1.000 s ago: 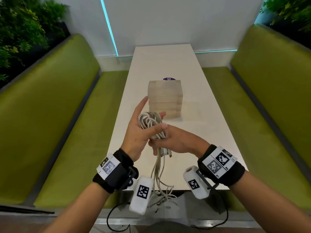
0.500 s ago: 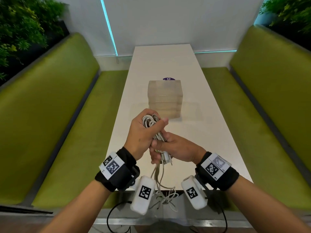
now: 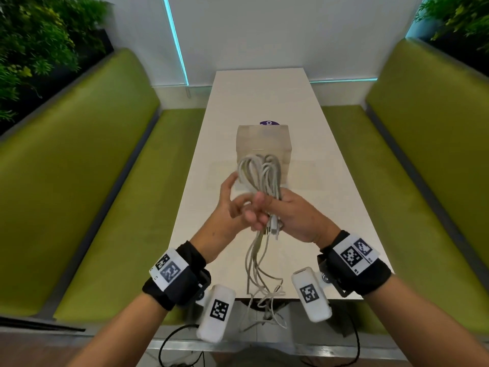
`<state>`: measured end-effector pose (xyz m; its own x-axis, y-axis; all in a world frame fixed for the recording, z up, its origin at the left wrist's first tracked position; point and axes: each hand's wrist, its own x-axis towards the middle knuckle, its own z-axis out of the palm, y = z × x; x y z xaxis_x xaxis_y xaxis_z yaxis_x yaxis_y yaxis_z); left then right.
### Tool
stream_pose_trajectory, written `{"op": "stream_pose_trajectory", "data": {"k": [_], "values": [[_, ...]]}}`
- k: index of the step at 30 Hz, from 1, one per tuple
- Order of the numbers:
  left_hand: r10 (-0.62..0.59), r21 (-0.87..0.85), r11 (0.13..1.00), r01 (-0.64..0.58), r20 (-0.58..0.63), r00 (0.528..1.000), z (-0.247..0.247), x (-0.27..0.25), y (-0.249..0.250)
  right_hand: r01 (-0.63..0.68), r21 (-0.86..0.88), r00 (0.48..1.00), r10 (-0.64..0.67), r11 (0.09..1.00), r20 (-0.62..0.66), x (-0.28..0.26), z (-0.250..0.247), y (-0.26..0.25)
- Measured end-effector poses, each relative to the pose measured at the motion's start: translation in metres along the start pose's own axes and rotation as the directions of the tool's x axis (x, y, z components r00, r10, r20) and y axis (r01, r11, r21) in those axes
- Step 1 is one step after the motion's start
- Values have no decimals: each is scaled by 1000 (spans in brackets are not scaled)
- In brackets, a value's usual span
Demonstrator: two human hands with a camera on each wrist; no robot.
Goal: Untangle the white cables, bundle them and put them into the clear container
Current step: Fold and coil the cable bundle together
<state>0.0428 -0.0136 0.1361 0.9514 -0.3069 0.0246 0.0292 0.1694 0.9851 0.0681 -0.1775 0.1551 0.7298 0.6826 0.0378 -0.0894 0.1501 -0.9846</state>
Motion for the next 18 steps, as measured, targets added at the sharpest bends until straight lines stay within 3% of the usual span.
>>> {"op": "stream_pose_trajectory", "data": {"k": [4, 8, 12, 18], "values": [[-93, 226, 972, 60, 136, 986, 12, -14, -19, 86, 229, 992, -62, 970, -109, 3, -10, -18], [-139, 98, 986, 138, 2, 990, 21, -16, -13, 124, 266, 982, -80, 956, -170, 5, -11, -23], [-260, 30, 966, 258, 89, 962, 11, -12, -5, 102, 280, 983, -53, 955, -176, 4, -14, -23], [-157, -21, 986, 163, 181, 971, 10, -10, -3, 64, 284, 992, -30, 957, -122, 4, -14, -24]]}}
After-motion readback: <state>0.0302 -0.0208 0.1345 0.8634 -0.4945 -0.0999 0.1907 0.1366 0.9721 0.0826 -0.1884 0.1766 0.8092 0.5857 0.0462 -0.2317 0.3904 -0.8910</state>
